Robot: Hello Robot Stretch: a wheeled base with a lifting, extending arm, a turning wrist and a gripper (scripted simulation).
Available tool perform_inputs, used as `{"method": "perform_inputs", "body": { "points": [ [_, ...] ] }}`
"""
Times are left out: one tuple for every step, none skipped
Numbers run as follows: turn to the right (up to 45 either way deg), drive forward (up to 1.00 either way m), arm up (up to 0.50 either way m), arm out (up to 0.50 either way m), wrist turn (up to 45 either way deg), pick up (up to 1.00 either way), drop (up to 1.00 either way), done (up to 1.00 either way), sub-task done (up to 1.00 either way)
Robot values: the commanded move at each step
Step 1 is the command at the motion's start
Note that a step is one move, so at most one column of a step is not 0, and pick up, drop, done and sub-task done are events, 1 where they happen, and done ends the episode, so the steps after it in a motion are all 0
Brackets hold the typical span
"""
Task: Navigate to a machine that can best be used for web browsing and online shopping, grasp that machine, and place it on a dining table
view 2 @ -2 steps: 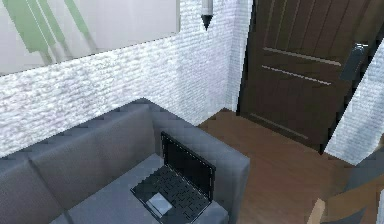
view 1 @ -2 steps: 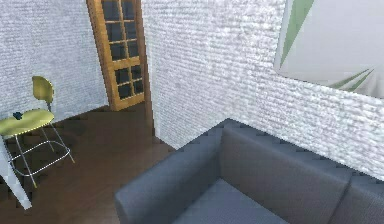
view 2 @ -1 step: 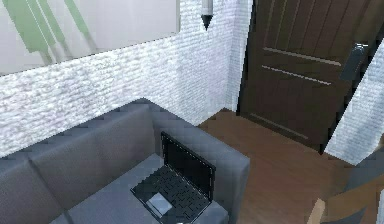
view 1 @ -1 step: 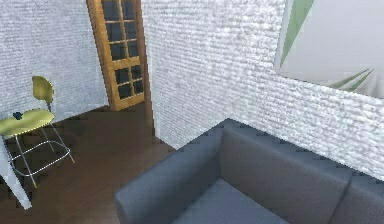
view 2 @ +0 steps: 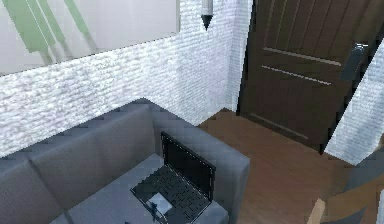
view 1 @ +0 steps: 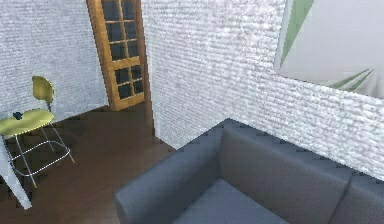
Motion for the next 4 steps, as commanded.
{"method": "perform_inputs", "body": {
  "points": [
    [0.0,0.00,0.00,0.00,33.0,0.00,0.00,0.00,0.00],
    [0.0,0.00,-0.30,0.00,0.0,0.00,0.00,0.00,0.00],
    [0.0,0.00,0.00,0.00,0.0,1.00,0.00,0.00,0.00],
    [0.0,0.00,0.10,0.00,0.0,0.00,0.00,0.00,0.00]
  ]
}}
